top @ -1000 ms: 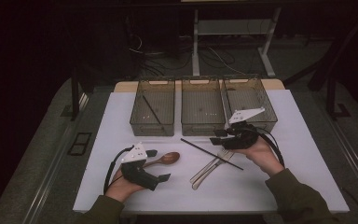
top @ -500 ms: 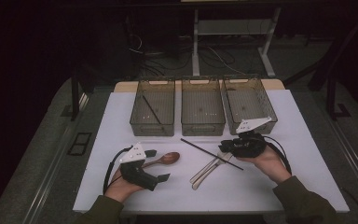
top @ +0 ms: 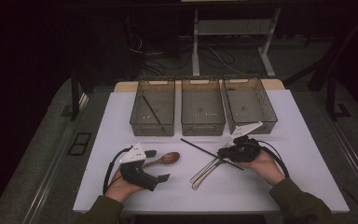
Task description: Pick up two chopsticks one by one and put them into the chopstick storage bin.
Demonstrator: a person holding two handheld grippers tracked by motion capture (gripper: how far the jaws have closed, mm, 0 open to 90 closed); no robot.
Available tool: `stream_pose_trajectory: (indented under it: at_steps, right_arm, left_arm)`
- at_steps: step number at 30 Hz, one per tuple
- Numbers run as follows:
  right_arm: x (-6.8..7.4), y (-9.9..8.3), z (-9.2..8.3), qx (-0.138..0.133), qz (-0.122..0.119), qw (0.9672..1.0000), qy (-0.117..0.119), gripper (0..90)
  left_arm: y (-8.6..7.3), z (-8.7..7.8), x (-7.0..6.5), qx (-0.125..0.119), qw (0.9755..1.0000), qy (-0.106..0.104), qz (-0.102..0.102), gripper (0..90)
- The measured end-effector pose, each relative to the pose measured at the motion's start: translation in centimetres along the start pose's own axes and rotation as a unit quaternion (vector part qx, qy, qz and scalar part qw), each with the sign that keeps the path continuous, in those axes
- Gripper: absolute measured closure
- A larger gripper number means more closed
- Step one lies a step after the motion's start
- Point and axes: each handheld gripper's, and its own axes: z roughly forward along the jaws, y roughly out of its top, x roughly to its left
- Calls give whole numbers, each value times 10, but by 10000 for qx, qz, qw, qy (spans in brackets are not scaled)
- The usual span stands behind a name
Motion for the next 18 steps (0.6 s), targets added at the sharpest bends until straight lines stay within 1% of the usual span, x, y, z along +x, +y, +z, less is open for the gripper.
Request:
stream_pose_trajectory:
  at_steps: [8,10,14,18]
  right_arm:
    - [1,-1,10,140,-111,9998,9,812]
    - [1,-1,13,171,-148,9997,-24,817]
    - [2,-1,14,137,-178,9997,-68,819]
    - [1,-1,15,161,-223,9995,-132,819]
  left_arm:
    - [0,0,0,-2,10000,-6,-8,0]
    - [0,0,0,-6,10000,-8,-8,0]
    - [0,0,0,-9,10000,-8,-8,0]
    - [0,0,0,-10,10000,-8,-7,0]
